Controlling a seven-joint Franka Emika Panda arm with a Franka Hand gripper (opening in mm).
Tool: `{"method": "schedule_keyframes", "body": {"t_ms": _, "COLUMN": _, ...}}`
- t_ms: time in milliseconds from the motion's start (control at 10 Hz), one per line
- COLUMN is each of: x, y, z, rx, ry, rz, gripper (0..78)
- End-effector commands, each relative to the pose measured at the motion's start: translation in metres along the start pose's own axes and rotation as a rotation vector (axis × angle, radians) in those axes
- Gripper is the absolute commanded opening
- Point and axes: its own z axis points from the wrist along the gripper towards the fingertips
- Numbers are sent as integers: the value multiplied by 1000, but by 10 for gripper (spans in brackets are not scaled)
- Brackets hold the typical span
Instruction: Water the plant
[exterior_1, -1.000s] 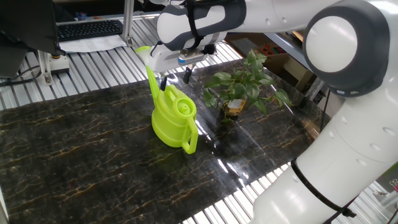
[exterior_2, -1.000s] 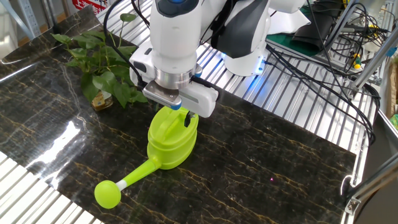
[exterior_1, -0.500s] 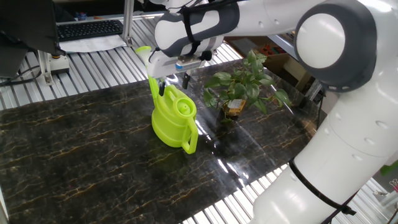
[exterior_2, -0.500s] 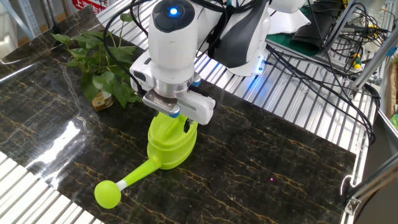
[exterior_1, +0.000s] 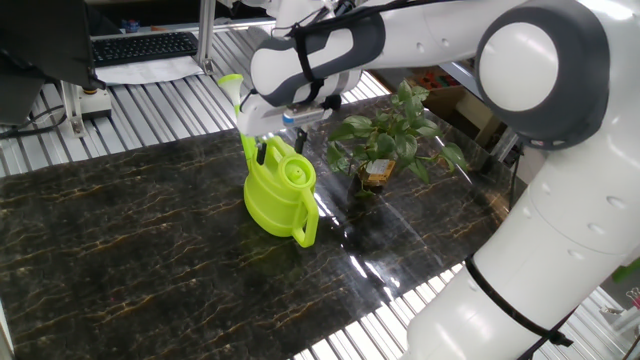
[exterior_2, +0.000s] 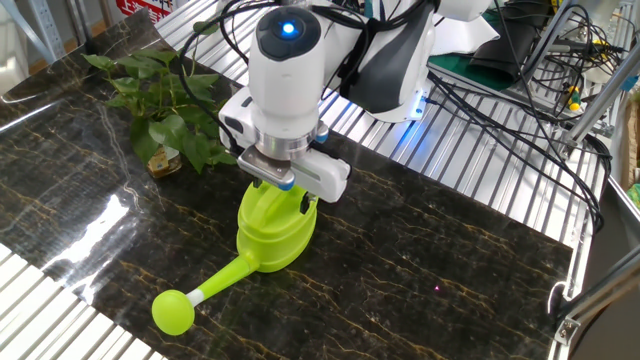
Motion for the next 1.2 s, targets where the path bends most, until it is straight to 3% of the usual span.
{"method": "schedule_keyframes", "body": {"t_ms": 100, "x": 0, "y": -2, "z": 1, "rx": -6, "ry": -1, "rz": 4, "gripper": 774}}
{"method": "schedule_keyframes", "body": {"t_ms": 500, "x": 5, "y": -10, "z": 7, "rx": -17, "ry": -1, "rz": -6, "gripper": 774}}
{"method": "schedule_keyframes", "body": {"t_ms": 800, "x": 10, "y": -10, "z": -6, "rx": -15, "ry": 29, "rz": -7, "gripper": 774}}
{"method": "schedule_keyframes", "body": {"t_ms": 1200, "x": 11, "y": -10, "z": 0, "rx": -19, "ry": 26, "rz": -1, "gripper": 774}}
